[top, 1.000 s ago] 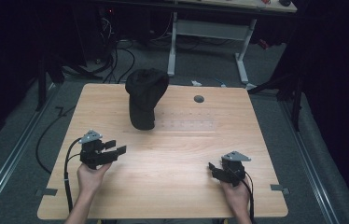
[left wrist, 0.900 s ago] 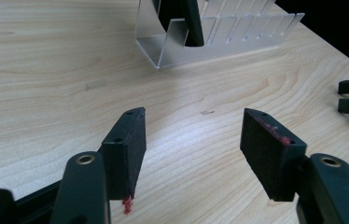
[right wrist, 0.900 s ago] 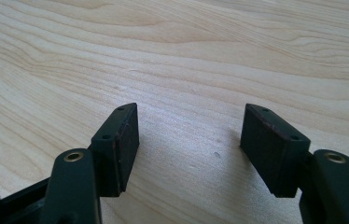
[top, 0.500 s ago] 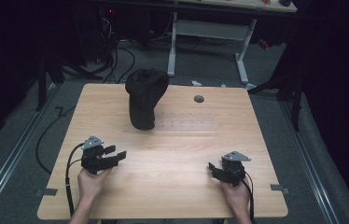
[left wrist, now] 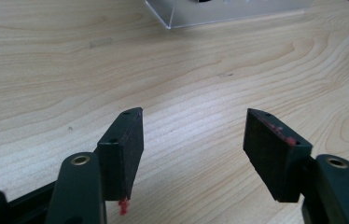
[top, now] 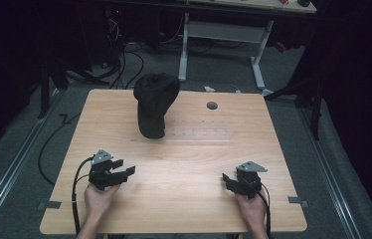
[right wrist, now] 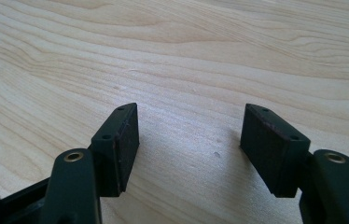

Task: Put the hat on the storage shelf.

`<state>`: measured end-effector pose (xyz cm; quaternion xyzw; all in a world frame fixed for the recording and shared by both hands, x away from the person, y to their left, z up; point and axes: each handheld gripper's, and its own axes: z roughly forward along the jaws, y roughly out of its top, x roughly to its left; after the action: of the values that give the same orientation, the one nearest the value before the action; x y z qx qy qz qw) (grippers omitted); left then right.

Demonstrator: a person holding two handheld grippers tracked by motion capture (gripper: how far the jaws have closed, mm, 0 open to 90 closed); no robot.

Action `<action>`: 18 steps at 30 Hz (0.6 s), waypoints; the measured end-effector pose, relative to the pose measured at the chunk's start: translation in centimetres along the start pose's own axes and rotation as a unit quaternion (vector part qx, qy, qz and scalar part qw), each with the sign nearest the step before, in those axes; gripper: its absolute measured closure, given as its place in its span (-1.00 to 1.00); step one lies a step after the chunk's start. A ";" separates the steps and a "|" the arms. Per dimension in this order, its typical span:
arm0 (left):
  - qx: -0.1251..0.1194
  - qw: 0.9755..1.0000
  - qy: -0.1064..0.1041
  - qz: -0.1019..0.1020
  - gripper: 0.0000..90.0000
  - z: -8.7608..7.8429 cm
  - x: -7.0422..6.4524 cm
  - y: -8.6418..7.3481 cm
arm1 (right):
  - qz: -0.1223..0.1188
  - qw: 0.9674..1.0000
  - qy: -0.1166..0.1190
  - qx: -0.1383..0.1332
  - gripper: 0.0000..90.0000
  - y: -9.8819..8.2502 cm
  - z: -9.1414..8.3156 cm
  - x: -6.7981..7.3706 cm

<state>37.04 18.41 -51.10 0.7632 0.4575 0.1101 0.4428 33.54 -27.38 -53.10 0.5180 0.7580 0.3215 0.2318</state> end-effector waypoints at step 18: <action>0.025 0.998 0.044 0.030 -0.19 1.5 -0.3 -1.5 | 0.000 1.000 0.000 0.000 -0.17 0.0 0.0 0.0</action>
<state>36.82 17.54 -53.09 0.7818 0.4561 0.1454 0.3996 33.54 -27.37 -53.10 0.5180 0.7579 0.3217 0.2316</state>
